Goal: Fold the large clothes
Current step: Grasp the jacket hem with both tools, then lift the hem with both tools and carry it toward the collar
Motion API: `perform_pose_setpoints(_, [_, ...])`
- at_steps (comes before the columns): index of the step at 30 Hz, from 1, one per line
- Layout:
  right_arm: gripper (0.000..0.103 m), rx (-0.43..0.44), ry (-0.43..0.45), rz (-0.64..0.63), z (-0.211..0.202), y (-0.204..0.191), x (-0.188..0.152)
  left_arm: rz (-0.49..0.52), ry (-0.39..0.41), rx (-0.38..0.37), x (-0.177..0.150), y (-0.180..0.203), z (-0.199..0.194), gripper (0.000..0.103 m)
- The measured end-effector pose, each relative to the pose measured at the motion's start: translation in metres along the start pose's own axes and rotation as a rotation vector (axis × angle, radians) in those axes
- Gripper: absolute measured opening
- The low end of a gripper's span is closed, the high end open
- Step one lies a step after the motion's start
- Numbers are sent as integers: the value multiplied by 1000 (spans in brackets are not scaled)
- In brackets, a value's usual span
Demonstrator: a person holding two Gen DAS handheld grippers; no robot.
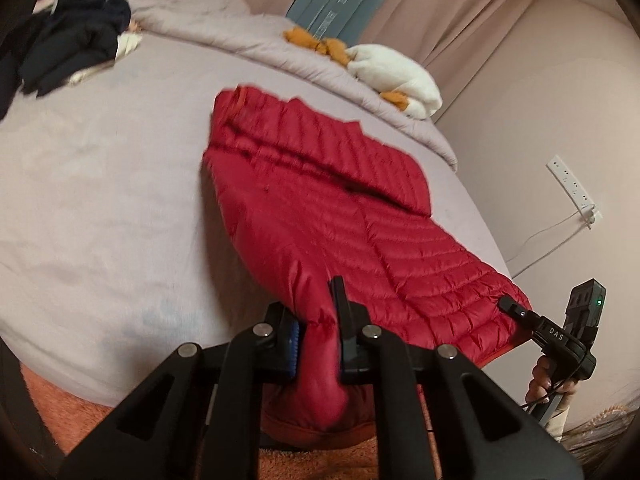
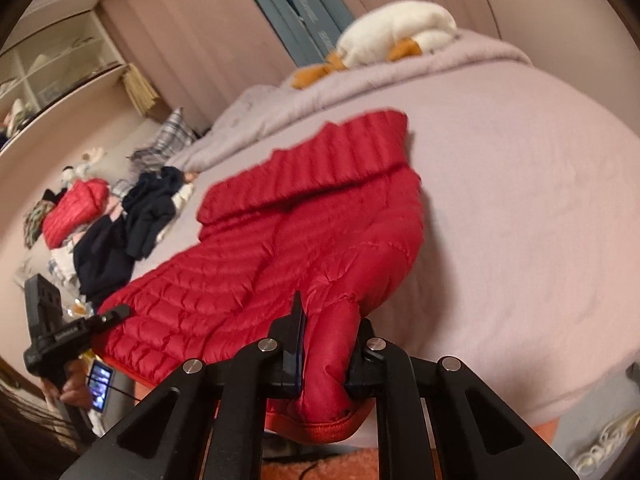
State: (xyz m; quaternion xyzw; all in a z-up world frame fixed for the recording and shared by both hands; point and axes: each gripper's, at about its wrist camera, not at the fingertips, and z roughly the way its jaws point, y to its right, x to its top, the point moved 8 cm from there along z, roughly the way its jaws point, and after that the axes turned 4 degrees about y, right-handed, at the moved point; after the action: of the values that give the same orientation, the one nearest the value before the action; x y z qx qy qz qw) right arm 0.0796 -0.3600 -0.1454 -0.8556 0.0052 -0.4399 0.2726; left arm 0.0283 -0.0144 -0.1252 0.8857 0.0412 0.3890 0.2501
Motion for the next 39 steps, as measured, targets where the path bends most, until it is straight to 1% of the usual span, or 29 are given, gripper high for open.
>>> perform_pose_setpoints(4, [14, 55, 56, -1, -20, -10, 16, 32, 38, -13, 18, 11, -17, 12])
perform_pose_setpoints(10, [14, 105, 137, 5, -43, -19, 38, 57, 93, -49, 43, 26, -52, 12])
perform_pose_setpoints(17, [14, 139, 223, -11, -68, -36, 49, 105, 149, -62, 55, 39, -84, 12])
perform_pose_setpoints(21, [14, 151, 252, -30, -77, -44, 54, 101, 168, -75, 63, 41, -96, 12])
perform_pose_setpoints(27, [14, 162, 276, -35, -77, -47, 60, 101, 189, -76, 68, 39, -100, 12])
perform_pose_setpoints(34, [14, 159, 256, 1, -64, -40, 63, 65, 158, -65, 70, 32, -86, 13])
perform_pose_setpoints(39, [14, 149, 251, 17, -58, -36, 68, 53, 150, -59, 79, 28, -74, 13])
